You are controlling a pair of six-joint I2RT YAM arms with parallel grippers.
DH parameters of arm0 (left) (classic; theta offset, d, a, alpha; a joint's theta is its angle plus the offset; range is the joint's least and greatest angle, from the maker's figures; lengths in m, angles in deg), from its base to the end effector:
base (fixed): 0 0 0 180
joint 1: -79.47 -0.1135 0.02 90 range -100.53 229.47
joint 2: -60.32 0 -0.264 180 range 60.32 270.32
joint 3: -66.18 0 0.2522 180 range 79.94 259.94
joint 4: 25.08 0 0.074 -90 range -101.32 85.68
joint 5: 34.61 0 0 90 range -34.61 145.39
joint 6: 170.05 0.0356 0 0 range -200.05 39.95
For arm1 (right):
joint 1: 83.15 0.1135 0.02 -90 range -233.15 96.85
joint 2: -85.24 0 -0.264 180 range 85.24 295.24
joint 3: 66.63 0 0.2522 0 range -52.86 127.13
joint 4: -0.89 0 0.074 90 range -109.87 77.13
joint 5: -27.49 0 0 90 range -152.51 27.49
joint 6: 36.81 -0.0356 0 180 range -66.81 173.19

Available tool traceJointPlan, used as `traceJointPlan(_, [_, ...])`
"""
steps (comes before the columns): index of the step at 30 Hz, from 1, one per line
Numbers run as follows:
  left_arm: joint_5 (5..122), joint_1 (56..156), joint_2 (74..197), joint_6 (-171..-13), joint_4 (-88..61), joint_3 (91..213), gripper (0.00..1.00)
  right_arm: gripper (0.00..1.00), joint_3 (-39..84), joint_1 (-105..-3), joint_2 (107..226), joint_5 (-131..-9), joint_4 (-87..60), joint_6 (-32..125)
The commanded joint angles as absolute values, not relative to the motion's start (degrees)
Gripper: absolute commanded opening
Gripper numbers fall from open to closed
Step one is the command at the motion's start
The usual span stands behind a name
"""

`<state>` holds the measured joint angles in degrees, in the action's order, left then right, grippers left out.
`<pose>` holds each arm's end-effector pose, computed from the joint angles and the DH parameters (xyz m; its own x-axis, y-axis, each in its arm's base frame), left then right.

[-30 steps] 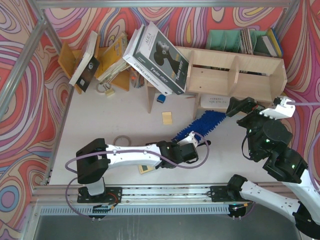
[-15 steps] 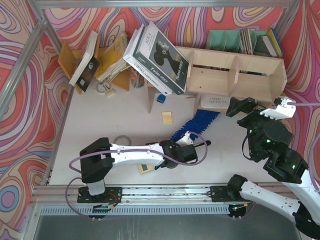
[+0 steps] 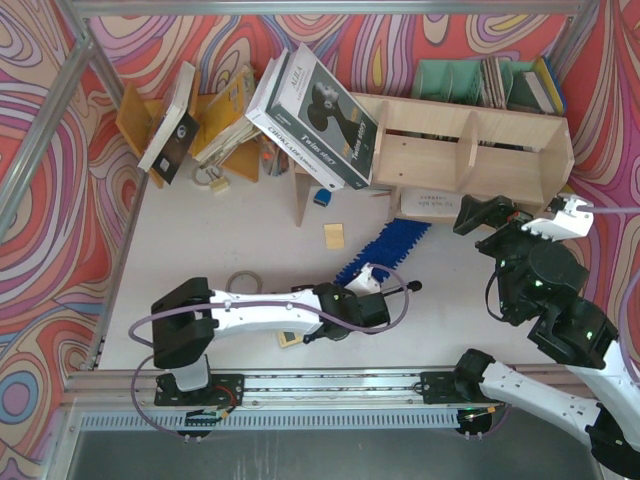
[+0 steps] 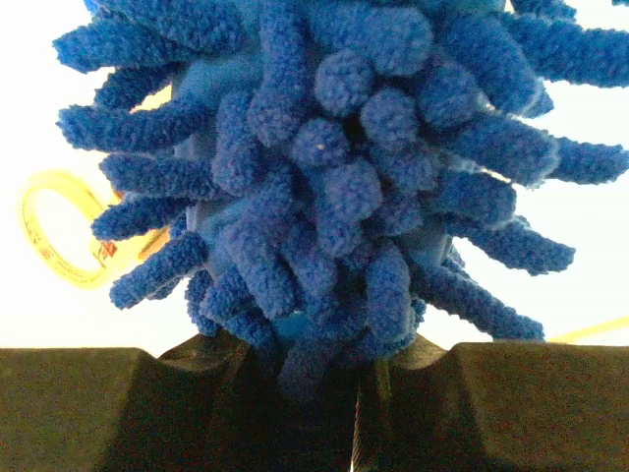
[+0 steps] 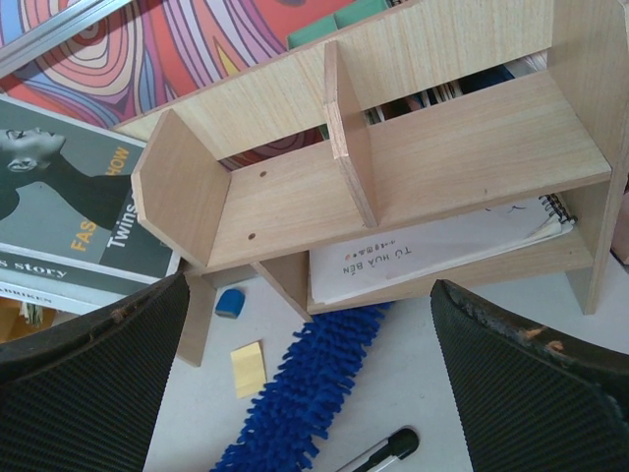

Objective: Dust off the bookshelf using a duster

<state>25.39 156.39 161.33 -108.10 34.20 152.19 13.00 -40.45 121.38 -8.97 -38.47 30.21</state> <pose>0.0948 -0.3295 0.2065 -0.5745 0.6733 -0.4654 0.6150 0.7303 0.2974 0.0816 0.0364 0.4496 0.1216 0.4279 -0.8956 0.1511 0.8838 0.4427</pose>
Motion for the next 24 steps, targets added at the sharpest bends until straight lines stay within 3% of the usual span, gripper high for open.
traceJointPlan(1, [21.5, 156.0, 154.6, -118.5, 36.5, 148.4, 0.0, 0.99, 13.4, -40.5, 121.2, -8.6, -38.3, 29.9])
traceJointPlan(11, [22.7, 157.0, 154.0, -118.2, 36.4, 147.7, 0.0, 0.99, 14.0, -40.4, 122.6, -9.2, -37.3, 30.7])
traceJointPlan(24, [22.8, 158.2, 160.4, -103.7, 26.5, 154.9, 0.0, 0.99, 13.2, -40.5, 121.6, -8.9, -38.0, 30.2])
